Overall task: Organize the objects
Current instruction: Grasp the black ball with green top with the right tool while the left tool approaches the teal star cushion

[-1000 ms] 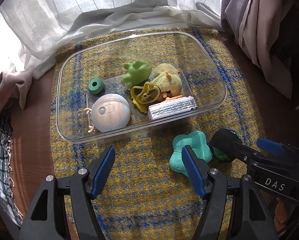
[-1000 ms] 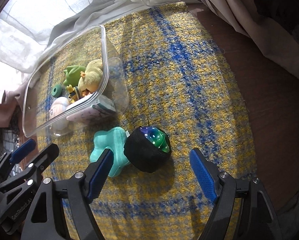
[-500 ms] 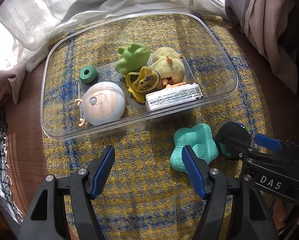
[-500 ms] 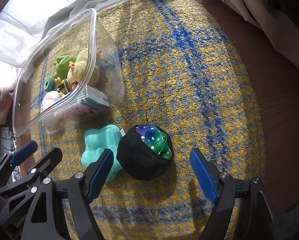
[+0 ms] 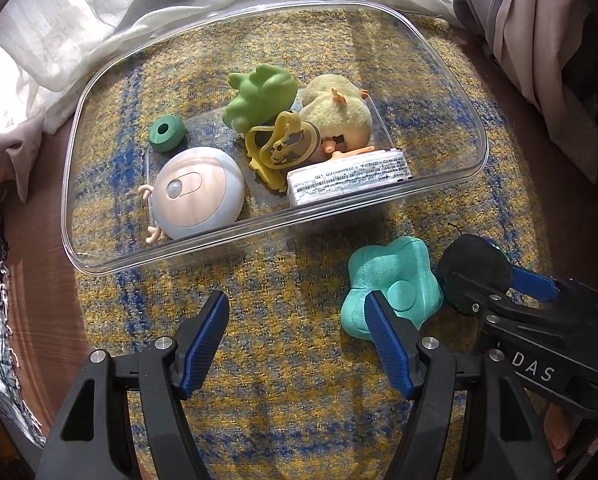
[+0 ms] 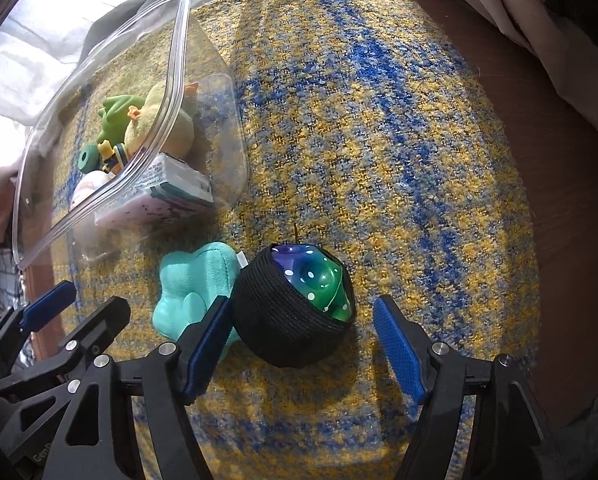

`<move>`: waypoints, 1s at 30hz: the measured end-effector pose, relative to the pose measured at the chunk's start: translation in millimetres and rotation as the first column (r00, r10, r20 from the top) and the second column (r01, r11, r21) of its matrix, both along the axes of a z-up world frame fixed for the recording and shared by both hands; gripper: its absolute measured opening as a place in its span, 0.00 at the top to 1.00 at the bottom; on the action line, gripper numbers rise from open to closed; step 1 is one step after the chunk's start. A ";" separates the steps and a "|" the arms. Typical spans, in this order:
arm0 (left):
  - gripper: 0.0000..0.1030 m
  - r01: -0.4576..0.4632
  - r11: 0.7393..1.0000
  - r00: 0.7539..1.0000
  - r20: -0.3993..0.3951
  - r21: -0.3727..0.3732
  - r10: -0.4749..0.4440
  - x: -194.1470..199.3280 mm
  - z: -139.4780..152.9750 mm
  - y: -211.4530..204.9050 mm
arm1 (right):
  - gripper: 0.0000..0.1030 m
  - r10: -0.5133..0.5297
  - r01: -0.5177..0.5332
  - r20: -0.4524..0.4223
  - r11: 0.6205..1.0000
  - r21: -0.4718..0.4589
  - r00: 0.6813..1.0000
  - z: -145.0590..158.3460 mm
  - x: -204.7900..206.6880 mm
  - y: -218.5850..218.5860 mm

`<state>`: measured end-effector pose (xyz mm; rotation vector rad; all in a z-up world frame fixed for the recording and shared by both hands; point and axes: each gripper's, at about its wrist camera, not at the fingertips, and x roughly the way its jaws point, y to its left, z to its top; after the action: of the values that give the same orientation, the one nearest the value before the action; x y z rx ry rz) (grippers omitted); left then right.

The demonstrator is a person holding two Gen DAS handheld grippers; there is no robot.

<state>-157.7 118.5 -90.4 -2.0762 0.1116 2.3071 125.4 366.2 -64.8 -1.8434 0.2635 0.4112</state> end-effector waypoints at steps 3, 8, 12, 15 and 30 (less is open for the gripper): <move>0.32 0.000 1.000 1.000 0.002 0.003 0.000 2.3 0.7 1.2 | 0.40 -0.003 0.003 -0.011 1.000 -0.001 1.000 0.7 -1.6 -2.9; 0.32 0.002 1.000 1.000 -0.006 0.013 -0.002 5.4 6.2 5.2 | 0.40 0.005 -0.005 -0.002 1.000 0.021 1.000 5.6 -5.4 -5.4; 0.32 -0.002 1.000 1.000 -0.014 0.031 0.002 7.6 11.0 11.3 | 0.40 0.024 -0.024 0.002 0.999 0.048 1.000 18.1 -12.8 -7.4; 0.29 -0.005 0.999 1.000 -0.015 0.049 0.005 8.5 12.4 17.4 | 0.40 0.036 -0.036 0.005 0.997 0.069 0.999 28.3 -17.8 -8.2; 0.21 0.017 0.996 0.999 0.044 0.093 -0.021 0.8 -8.7 53.7 | 0.40 0.008 -0.015 0.044 0.986 0.166 0.999 69.2 -7.6 -7.8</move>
<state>-156.9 172.2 -99.2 -2.0719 0.0222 2.2084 117.7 358.5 4.4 -1.6889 0.1840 0.3893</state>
